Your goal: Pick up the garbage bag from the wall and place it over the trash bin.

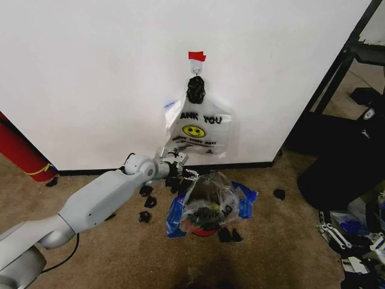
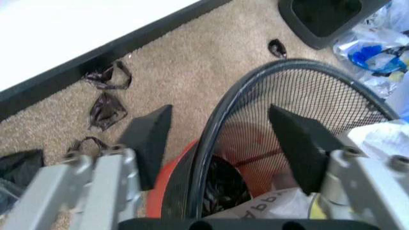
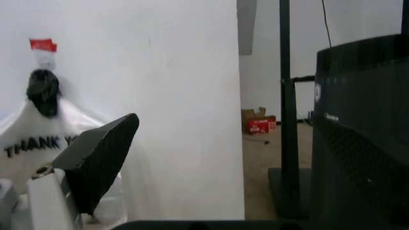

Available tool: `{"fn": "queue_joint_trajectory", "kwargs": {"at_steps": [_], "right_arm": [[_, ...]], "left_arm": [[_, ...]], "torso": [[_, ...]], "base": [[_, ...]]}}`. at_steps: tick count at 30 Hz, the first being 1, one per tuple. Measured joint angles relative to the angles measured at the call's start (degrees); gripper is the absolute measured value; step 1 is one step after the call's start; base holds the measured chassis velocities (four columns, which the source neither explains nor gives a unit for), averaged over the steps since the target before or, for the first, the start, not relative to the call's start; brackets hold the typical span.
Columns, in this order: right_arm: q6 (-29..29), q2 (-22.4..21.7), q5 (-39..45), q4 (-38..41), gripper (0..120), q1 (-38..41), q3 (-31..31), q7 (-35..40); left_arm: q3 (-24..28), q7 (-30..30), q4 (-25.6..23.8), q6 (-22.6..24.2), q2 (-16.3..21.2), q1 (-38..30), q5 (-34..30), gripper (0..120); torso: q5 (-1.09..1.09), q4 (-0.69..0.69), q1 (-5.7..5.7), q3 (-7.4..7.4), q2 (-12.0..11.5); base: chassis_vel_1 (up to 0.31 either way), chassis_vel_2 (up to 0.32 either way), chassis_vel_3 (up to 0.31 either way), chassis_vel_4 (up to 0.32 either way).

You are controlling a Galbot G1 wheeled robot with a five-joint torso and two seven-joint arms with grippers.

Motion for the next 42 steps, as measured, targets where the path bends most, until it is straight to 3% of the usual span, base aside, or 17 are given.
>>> {"fn": "queue_joint_trajectory", "kwargs": {"at_steps": [15, 21, 26, 32, 35, 38, 40, 42], "right_arm": [[-0.03, -0.18, -0.70, -0.98, 100, 0.57, -0.47, 1.08], [0.08, -0.01, -1.69, -1.63, 100, 0.62, -1.02, 1.18], [-0.15, 0.11, -2.06, -1.61, 100, 0.82, -1.68, 1.56], [-2.57, -1.02, -2.18, -0.69, 100, 1.57, -1.73, 3.25], [-3.81, -1.43, -2.65, -0.41, 100, 2.22, -2.24, 4.02], [-6.20, -2.36, -3.14, -0.03, 100, 3.48, -3.50, 5.43], [-6.55, -2.54, -3.25, -0.02, 100, 3.70, -3.66, 5.65], [-8.27, -3.57, -3.80, 0.03, 100, 4.75, -4.56, 6.63]], "left_arm": [[0.27, -2.12, -1.68, 0.99, 0.28, 0.70, -1.85, 3], [-0.11, -1.76, -2.91, 1.48, 1.05, 1.60, -1.92, 3], [-2.33, -4.83, -6.71, 1.48, 2.11, 4.45, -4.05, 3], [-12.65, -15.27, -16.83, 1.57, 5.41, 13.01, -12.29, 3], [-16.96, -17.84, -19.68, 1.67, 6.27, 16.12, -13.95, 3], [-21.89, -24.21, -22.07, 0.58, 6.62, 20.30, -16.56, 3], [-22.51, -25.10, -22.37, 0.34, 6.67, 20.85, -16.93, 3], [-25.61, -31.07, -24.77, -1.82, 7.08, 24.38, -19.01, 3]], "torso": [[0.00, -0.01, 0.00, 0.00, 0.00], [0.00, 0.00, 0.00, 0.00, 0.00], [0.00, -0.02, 0.00, 0.00, 0.00], [0.00, 0.00, -0.01, 0.00, 0.00], [-0.01, 0.00, -0.01, -0.01, 0.00], [-0.02, 0.00, -0.01, 0.00, 0.00], [-0.02, -0.01, -0.01, 0.00, 0.00], [-0.01, 0.00, -0.01, 0.00, 0.01]], "base": [[0.000, 0.000, 0.000, 0.000], [0.000, 0.000, 0.000, 0.000], [0.000, 0.000, 0.000, 0.000], [0.000, 0.000, 0.000, 0.000], [0.000, 0.000, 0.000, 0.000], [0.000, 0.000, 0.000, 0.000], [0.000, 0.000, 0.000, 0.000], [0.000, 0.000, 0.000, 0.000]]}}
